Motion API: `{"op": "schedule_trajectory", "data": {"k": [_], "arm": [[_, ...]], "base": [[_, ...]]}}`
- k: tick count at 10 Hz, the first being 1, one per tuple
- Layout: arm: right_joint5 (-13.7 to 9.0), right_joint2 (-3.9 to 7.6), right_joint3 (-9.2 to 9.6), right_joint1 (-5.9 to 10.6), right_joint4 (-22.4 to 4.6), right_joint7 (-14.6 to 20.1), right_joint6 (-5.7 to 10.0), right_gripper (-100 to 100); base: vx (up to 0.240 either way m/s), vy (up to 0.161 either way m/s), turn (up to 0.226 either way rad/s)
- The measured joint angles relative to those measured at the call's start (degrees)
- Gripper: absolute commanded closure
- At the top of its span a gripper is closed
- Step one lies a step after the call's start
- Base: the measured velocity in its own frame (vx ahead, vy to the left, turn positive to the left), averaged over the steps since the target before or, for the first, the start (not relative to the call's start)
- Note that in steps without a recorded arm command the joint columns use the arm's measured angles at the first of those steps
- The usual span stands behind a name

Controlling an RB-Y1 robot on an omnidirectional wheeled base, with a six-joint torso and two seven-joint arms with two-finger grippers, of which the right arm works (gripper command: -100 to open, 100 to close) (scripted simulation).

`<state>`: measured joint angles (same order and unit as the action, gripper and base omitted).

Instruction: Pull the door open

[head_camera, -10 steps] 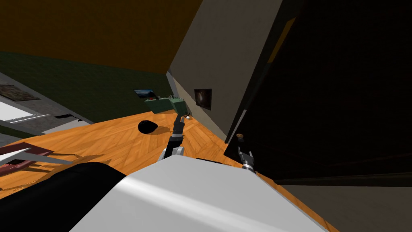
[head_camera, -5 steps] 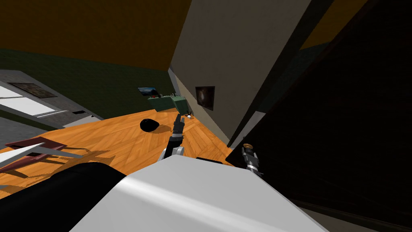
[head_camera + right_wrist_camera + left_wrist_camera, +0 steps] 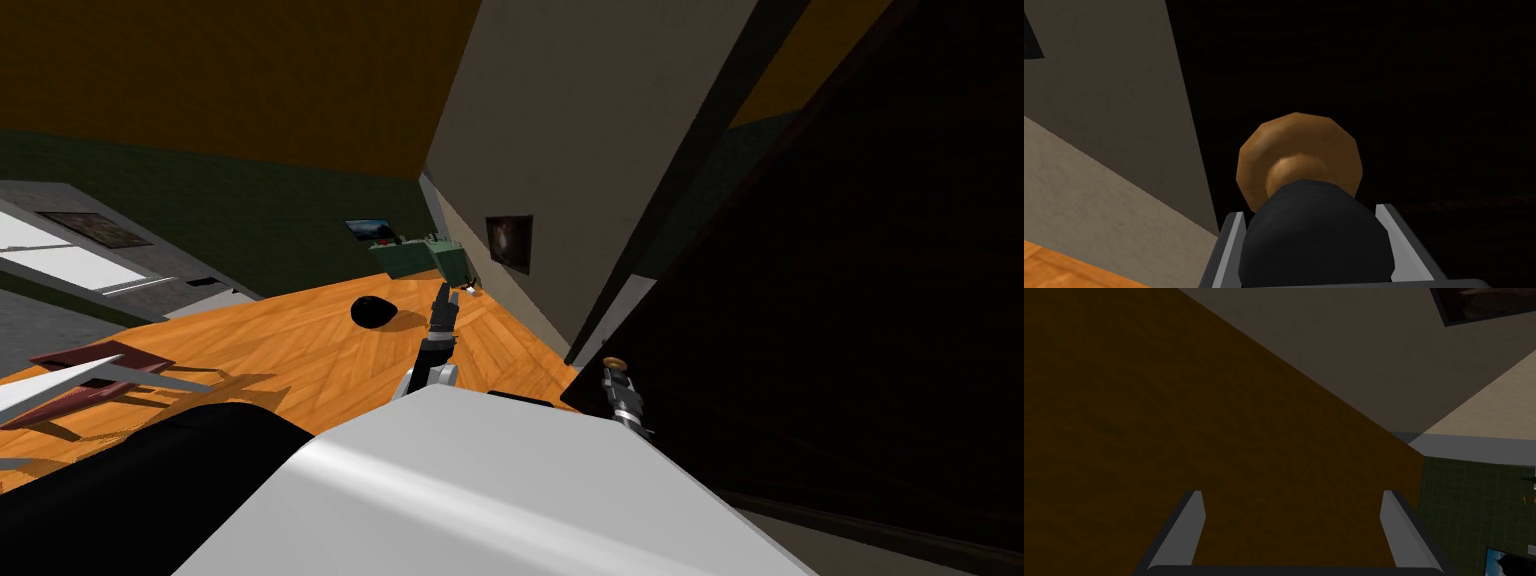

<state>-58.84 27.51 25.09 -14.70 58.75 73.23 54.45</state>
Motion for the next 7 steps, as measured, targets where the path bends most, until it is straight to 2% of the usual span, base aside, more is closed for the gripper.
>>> {"op": "schedule_trajectory", "data": {"k": [1,4,7], "arm": [[0.0,-0.02,0.02,-0.04,-0.02,0.01,-0.02,100],[0.87,1.3,1.46,-0.21,-0.51,1.9,1.48,100],[2.31,2.86,4.09,-0.88,-1.85,5.09,3.84,100]], "base": [[-0.138,-0.047,0.174],[-0.22,-0.022,0.15],[-0.265,-0.031,0.19]]}}
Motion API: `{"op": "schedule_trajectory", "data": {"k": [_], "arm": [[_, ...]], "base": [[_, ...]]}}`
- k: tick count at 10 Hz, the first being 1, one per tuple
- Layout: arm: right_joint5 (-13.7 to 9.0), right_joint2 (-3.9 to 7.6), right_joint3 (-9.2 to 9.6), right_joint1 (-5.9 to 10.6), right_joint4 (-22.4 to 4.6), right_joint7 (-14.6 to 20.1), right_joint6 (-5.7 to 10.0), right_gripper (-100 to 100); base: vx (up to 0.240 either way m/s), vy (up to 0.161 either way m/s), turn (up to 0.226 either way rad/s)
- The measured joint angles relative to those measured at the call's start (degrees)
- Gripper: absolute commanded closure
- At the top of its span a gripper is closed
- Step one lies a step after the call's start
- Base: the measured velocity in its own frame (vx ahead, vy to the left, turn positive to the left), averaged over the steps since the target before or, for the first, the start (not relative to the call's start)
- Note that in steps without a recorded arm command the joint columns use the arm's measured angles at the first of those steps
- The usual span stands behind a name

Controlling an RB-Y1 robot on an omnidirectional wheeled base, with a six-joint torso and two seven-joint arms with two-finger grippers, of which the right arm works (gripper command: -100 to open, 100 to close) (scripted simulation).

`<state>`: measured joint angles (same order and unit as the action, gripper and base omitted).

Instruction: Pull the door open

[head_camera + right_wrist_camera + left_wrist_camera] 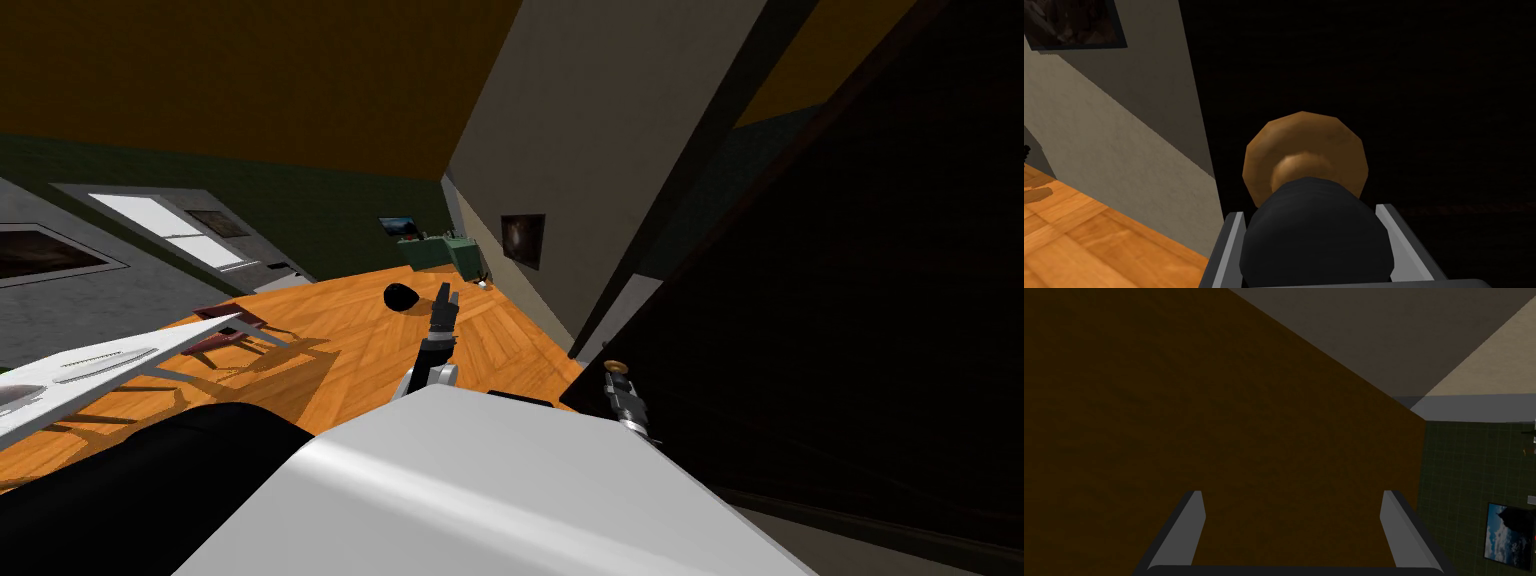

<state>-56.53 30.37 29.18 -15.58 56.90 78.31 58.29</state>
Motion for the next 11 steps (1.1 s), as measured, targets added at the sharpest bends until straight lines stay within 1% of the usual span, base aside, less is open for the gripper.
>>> {"op": "schedule_trajectory", "data": {"k": [2,3,4,5,7,9,11], "arm": [[0.79,1.06,1.54,-0.7,0.02,1.59,1.14,100],[1.13,1.68,2.2,-1.01,0.13,2.38,1.65,100],[1.23,1.63,2.46,-1.15,0.09,2.54,1.6,100],[1.39,2.01,2.9,-1.41,0.06,2.88,1.97,100],[1.94,2.86,3.92,-1.59,-0.47,4.1,3.55,100],[2.54,3.75,5.28,-2.23,-0.81,5.31,4.81,100],[3.14,4.54,6.49,-2.42,-1.66,6.71,6.38,100]], "base": [[-0.234,-0.028,0.147],[-0.107,-0.009,0.035],[-0.153,-0.014,0.121],[-0.227,-0.021,0.17],[-0.214,-0.011,0.115],[-0.198,-0.021,0.122],[-0.217,-0.019,0.112]]}}
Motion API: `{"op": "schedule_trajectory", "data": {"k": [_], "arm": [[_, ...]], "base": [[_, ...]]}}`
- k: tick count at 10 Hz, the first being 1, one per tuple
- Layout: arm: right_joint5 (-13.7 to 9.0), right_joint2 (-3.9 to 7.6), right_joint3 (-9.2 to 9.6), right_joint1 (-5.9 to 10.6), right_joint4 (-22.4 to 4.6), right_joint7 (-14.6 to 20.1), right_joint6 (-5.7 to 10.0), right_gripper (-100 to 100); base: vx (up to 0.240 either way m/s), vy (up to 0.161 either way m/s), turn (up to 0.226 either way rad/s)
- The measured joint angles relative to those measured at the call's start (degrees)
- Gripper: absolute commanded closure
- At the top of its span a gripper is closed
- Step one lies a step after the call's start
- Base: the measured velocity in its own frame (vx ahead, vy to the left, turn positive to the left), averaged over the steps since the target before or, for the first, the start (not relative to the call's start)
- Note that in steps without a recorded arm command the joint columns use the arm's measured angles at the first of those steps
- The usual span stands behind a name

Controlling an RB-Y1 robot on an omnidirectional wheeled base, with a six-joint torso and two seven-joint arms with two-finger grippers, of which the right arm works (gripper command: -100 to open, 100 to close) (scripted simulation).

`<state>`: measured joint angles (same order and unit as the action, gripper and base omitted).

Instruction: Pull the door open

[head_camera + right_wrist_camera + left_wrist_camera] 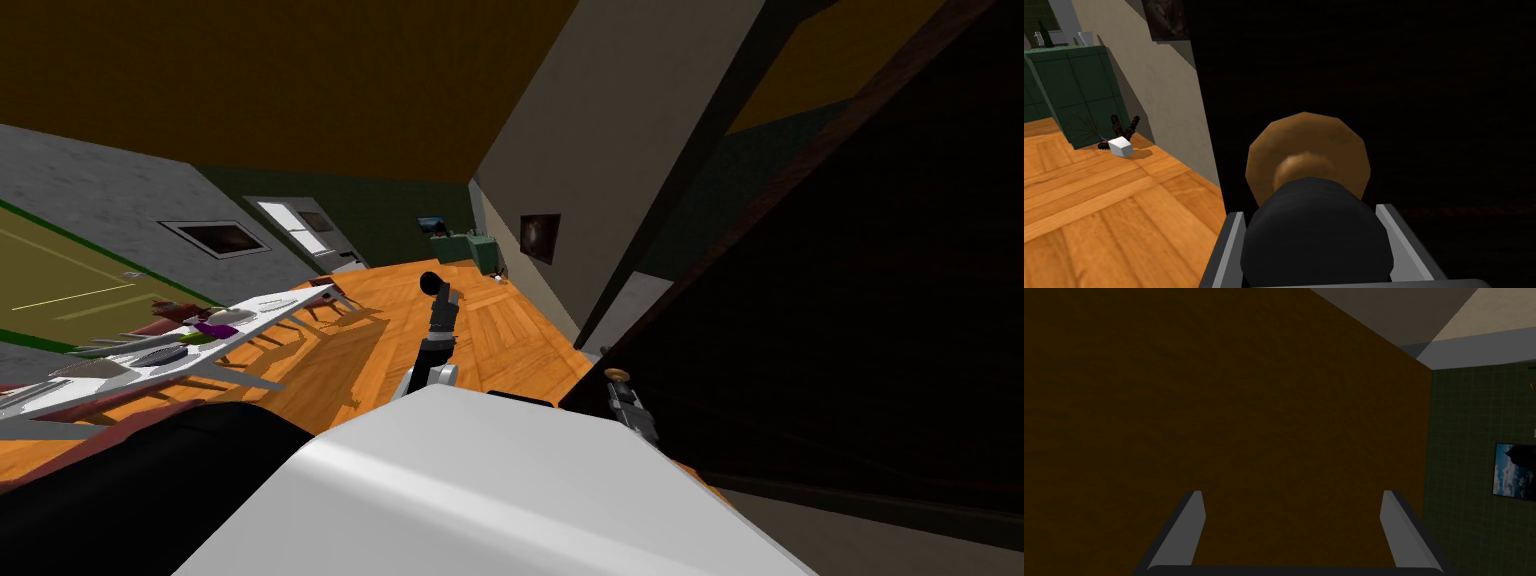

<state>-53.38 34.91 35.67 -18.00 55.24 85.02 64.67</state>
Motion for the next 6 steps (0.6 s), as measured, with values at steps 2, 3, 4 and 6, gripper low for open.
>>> {"op": "schedule_trajectory", "data": {"k": [2,3,4,6], "arm": [[0.62,0.73,1.3,-0.37,-0.56,1.29,1.43,100],[0.72,0.66,1.56,-0.5,-0.6,1.38,1.41,100],[0.81,0.9,1.9,-0.63,-0.77,1.63,1.66,100],[1.1,1.5,2.59,-0.3,-1.76,2.65,2.92,100]], "base": [[-0.155,-0.033,0.071],[-0.123,-0.014,0.119],[-0.204,-0.006,0.17],[-0.232,-0.028,0.12]]}}
